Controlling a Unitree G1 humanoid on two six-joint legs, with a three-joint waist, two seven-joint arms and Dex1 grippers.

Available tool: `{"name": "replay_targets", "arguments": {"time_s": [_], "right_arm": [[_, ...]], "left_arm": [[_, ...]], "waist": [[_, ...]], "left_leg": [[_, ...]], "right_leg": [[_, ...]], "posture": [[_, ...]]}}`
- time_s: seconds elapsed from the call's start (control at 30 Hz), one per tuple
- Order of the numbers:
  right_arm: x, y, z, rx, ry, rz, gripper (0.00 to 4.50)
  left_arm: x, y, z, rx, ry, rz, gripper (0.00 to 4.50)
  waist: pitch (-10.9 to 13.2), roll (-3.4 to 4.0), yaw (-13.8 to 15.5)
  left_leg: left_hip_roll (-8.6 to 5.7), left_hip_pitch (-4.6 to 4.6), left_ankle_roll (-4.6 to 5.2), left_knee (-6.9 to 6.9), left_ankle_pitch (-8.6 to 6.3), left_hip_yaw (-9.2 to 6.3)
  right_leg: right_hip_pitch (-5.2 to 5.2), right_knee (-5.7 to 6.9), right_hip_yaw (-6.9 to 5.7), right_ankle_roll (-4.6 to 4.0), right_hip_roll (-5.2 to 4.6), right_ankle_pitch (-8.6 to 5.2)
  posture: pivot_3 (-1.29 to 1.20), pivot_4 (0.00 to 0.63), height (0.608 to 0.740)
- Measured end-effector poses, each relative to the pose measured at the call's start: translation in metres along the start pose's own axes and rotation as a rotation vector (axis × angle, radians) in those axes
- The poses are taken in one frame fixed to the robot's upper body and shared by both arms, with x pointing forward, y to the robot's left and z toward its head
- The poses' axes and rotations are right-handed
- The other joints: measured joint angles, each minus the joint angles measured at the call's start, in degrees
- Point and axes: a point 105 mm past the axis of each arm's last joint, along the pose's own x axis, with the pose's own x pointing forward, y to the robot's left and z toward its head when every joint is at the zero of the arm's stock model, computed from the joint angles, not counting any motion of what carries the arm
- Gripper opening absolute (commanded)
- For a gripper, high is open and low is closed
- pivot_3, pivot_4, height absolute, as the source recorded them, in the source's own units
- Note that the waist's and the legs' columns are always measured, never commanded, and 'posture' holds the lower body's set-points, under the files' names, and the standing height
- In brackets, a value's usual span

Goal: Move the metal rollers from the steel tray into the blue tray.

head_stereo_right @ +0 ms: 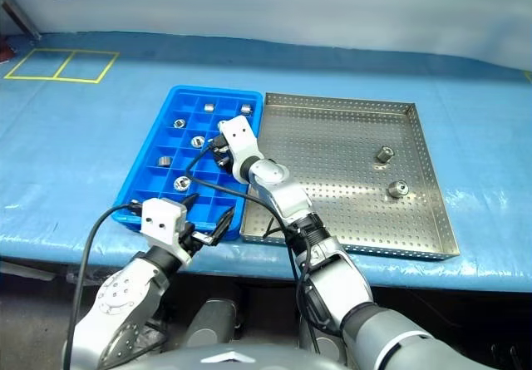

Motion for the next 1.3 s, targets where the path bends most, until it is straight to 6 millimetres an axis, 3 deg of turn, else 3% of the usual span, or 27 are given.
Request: {"name": "replay_targets", "arguments": {"time_s": [0.53, 0.8, 1.03, 1.3], "right_arm": [[0.009, -0.011, -0.014, 0.021, 0.041, -0.025, 1.73], [0.007, -0.013, -0.011, 0.028, 0.052, -0.032, 1.73], [0.0, -0.013, 0.013, 0.024, -0.011, -0.05, 1.73], [-0.007, -0.011, -0.001, 0.048, 0.028, -0.047, 1.73]], "left_arm": [[-0.007, 0.008, -0.001, -0.004, 0.007, 0.066, 4.5], [-0.002, 0.003, 0.006, 0.006, -0.024, 0.019, 4.5], [0.007, -0.005, 0.013, 0.014, -0.051, -0.047, 4.5], [0.01, -0.007, 0.011, 0.013, -0.044, -0.068, 4.5]], "waist": [[-0.02, -0.02, 6.45], [-0.01, -0.01, 6.49], [-0.01, -0.01, 5.97], [-0.01, -0.01, 4.2]], "left_leg": [[-0.01, -0.23, -0.1, -0.03, -0.03, 0.07], [0.02, -0.36, -0.21, -0.02, 0.0, 0.09], [0.0, -0.81, -0.29, -0.05, -0.02, 0.02], [0.0, -0.78, -0.31, 0.02, -0.01, -0.01]], "right_leg": [[-0.54, -0.06, -0.04, 0.01, -0.03, -0.04], [-0.66, -0.07, -0.05, -0.01, -0.05, -0.03], [-0.78, -0.08, -0.12, -0.05, -0.01, 0.25], [-0.7, -0.08, -0.17, -0.21, -0.01, 0.15]], "posture": [[0.45, 0.15, 0.74], [0.38, 0.15, 0.74], [0.34, 0.15, 0.74], [0.33, 0.15, 0.74]]}}
